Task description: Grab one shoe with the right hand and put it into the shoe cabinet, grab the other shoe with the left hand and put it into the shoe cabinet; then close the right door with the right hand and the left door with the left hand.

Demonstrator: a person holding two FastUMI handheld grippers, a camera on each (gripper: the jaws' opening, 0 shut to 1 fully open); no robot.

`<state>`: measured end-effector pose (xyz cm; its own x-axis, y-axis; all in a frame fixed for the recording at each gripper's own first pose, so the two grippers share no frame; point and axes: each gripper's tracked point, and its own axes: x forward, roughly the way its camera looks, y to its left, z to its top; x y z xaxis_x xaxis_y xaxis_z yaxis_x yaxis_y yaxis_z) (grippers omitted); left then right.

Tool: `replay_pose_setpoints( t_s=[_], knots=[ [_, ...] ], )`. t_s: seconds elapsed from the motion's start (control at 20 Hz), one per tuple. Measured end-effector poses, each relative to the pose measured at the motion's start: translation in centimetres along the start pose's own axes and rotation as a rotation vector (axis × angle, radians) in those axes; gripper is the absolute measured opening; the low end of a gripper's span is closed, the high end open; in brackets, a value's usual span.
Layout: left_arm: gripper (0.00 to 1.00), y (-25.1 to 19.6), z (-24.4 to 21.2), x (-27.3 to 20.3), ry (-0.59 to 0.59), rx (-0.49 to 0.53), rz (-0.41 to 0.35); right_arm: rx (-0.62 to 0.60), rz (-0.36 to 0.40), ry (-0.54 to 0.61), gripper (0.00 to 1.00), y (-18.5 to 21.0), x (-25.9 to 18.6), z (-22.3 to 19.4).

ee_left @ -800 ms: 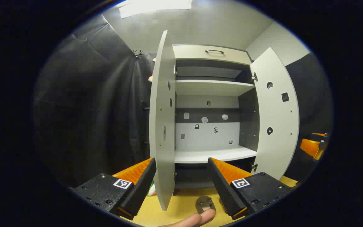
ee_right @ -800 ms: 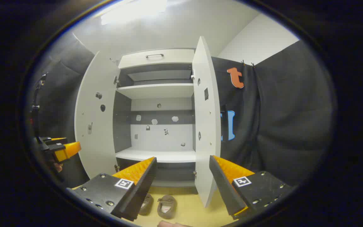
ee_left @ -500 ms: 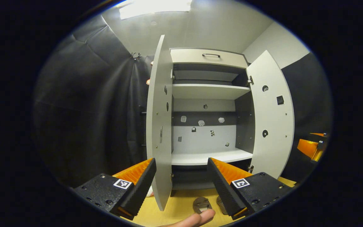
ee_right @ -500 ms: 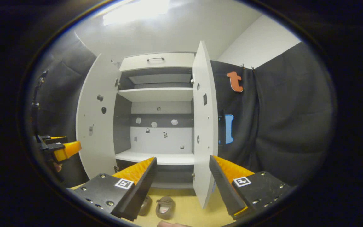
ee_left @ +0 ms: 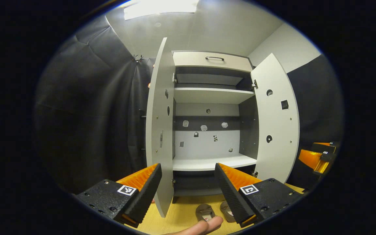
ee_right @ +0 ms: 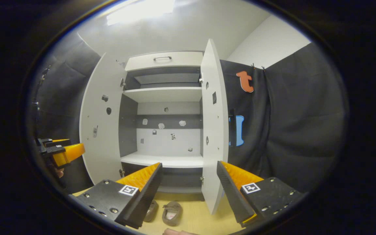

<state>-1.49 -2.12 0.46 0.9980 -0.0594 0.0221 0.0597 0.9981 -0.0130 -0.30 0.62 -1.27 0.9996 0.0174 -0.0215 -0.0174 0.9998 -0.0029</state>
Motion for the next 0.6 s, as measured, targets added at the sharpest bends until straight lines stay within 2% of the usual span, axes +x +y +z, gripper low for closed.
replay_pose_setpoints(
  t_s=[0.3, 0.35, 0.4, 0.6],
  knots=[
    [0.99, 0.0, -2.0, 0.0, 0.024, -0.015, -0.001, -0.037, 0.049, 0.084, 0.99, 2.7, 2.1, -6.3],
    [0.99, 0.1, -2.2, 0.2, 0.023, -0.020, -0.001, -0.033, 0.061, 0.101, 0.96, 3.5, 2.4, -7.6],
    [0.99, 0.2, -2.7, 0.2, 0.029, -0.019, -0.002, -0.033, 0.074, 0.122, 0.99, 4.1, 2.8, -9.2],
    [0.99, 0.9, -3.8, 0.3, 0.030, -0.002, 0.006, -0.058, 0.113, 0.209, 0.99, 6.2, 4.5, -15.7]
  ],
)
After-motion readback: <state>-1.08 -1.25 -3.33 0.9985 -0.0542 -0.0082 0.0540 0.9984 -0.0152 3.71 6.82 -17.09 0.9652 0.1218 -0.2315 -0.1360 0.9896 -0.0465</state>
